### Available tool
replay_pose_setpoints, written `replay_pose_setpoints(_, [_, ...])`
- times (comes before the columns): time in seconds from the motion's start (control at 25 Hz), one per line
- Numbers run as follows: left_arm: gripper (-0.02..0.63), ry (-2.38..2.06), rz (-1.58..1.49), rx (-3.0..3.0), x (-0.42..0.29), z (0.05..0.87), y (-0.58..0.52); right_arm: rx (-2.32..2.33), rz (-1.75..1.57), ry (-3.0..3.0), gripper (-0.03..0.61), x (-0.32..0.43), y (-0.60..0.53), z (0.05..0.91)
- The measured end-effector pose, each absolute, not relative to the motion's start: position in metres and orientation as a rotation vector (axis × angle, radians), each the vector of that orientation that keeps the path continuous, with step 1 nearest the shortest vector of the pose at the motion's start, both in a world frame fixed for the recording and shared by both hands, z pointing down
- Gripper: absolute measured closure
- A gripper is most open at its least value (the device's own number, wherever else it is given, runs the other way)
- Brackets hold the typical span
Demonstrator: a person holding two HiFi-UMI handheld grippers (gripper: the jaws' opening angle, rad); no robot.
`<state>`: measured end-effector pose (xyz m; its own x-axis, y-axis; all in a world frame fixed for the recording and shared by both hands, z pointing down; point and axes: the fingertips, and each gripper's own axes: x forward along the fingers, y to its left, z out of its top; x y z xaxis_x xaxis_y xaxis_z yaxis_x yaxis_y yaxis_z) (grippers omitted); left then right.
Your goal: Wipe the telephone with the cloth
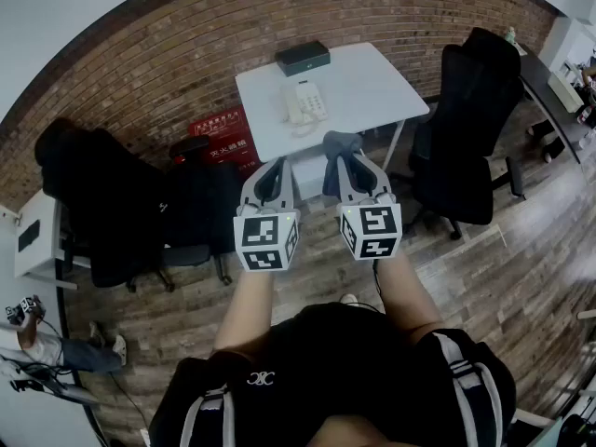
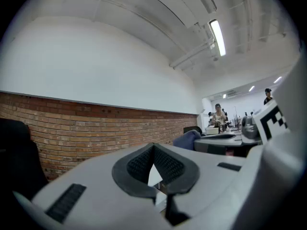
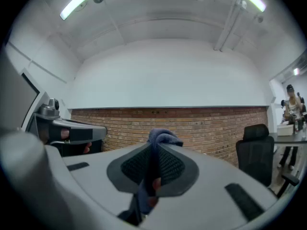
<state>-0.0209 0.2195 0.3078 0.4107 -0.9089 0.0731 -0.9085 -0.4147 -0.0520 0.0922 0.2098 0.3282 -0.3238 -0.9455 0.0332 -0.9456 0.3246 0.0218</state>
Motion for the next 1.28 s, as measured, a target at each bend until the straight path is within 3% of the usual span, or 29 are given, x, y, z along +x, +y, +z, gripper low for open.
replay_pose_setpoints(1.28, [0.621, 1.827, -0.143, -2.617, 0.050, 0.335, 0.181, 1.584, 0.070, -2.696, 0.552, 0.148, 0.170, 0.353])
